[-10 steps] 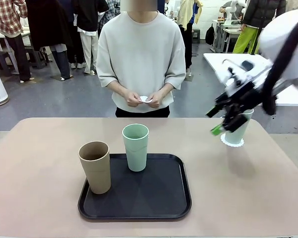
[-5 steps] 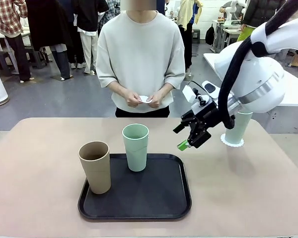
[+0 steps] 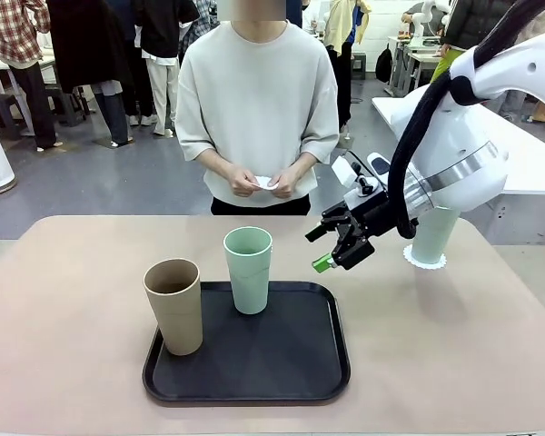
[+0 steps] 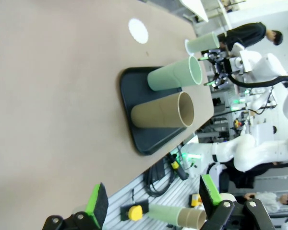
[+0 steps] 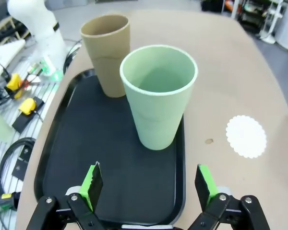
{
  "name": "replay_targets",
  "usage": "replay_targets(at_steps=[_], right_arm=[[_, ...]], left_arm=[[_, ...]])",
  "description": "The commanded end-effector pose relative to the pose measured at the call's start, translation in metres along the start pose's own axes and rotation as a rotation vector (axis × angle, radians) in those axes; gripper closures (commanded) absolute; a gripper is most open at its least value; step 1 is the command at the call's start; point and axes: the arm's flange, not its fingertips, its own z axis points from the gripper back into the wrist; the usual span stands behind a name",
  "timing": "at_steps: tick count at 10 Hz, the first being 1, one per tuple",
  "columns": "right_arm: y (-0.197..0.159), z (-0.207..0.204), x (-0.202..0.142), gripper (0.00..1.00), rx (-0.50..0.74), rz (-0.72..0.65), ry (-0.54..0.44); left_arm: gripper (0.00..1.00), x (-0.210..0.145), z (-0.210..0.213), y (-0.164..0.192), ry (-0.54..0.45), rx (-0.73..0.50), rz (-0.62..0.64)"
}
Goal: Place coasters on the table and set cups on them.
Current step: Take one Reusable plastic cup from the Flat Tray and place it on a coaster set by the human.
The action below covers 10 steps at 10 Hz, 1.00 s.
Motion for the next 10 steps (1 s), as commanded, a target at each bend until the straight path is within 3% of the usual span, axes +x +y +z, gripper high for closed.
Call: replay_targets(at_steps=[1, 2, 3, 7, 10], right_arm=[[0.002, -0.011, -0.013, 0.0, -0.034, 0.024, -0.084], [0.007, -0.012, -0.012, 0.0, 0.023, 0.009, -0.076], [-0.001, -0.002, -0.004, 0.0, -0.016, -0.003, -0.034], [-0.001, -0.002, -0.004, 0.0, -0.016, -0.003, -0.034], [-0.019, -0.034, -0.027, 0.0, -0.089, -0.039, -0.114]], left_arm=[[0.0, 0.0, 0.001, 0.0, -0.009, -0.009, -0.006], [0.0, 0.0, 0.001, 0.0, -0.009, -0.009, -0.006], [0.0, 0.0, 0.001, 0.0, -0.009, -0.009, -0.006], [0.0, 0.0, 0.001, 0.0, -0.009, -0.009, -0.006], [0.0, 0.0, 0.001, 0.0, -0.009, -0.009, -0.006]])
